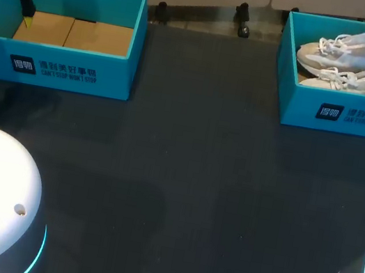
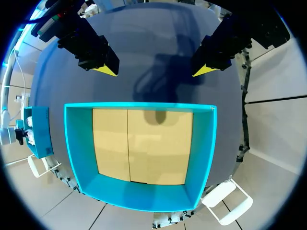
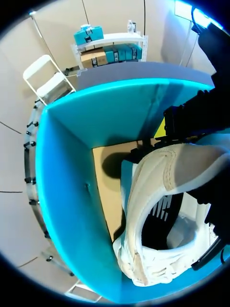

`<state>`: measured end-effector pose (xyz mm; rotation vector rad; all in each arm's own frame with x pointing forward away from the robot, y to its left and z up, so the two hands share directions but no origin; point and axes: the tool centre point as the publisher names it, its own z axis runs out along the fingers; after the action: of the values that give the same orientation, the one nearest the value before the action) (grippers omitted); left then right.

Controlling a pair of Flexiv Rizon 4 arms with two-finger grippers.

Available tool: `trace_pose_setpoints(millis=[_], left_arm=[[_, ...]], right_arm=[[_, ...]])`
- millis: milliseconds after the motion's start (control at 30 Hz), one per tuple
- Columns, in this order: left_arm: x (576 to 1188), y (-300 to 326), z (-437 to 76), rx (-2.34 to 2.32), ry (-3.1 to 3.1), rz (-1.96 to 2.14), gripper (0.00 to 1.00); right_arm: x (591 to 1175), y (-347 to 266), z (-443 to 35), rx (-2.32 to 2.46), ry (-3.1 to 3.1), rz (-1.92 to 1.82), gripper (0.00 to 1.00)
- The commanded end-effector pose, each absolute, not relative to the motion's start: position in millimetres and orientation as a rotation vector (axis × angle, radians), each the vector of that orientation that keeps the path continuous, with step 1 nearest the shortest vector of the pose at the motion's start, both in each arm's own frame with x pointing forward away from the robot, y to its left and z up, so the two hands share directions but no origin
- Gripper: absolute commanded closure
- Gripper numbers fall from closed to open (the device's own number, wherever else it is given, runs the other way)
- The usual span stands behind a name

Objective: Take the shoe out of the shoebox, open the shoe tongue, remove and reinsert the insole, then place the shoe into the shoebox

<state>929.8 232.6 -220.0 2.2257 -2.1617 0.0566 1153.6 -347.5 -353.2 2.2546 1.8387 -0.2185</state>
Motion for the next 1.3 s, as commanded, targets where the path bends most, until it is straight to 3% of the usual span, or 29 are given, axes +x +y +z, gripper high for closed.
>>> trace_pose_setpoints(millis=[33, 367, 700, 1300], left_arm=[[928, 232, -219, 2.229, -2.163, 0.058, 0.00], [928, 232, -219, 2.229, -2.163, 0.058, 0.00], [928, 232, -219, 2.229, -2.163, 0.058, 0.00], [928, 232, -219, 2.229, -2.163, 0.058, 0.00]], right_arm=[[1160, -350, -359, 2.274, 1.838, -0.234, 1.00], [1159, -348, -364, 2.287, 1.833, -0.261, 1.00], [1161, -353, -336, 2.252, 1.799, -0.229, 1.00], [1160, -350, -367, 2.279, 1.821, -0.233, 1.00]])
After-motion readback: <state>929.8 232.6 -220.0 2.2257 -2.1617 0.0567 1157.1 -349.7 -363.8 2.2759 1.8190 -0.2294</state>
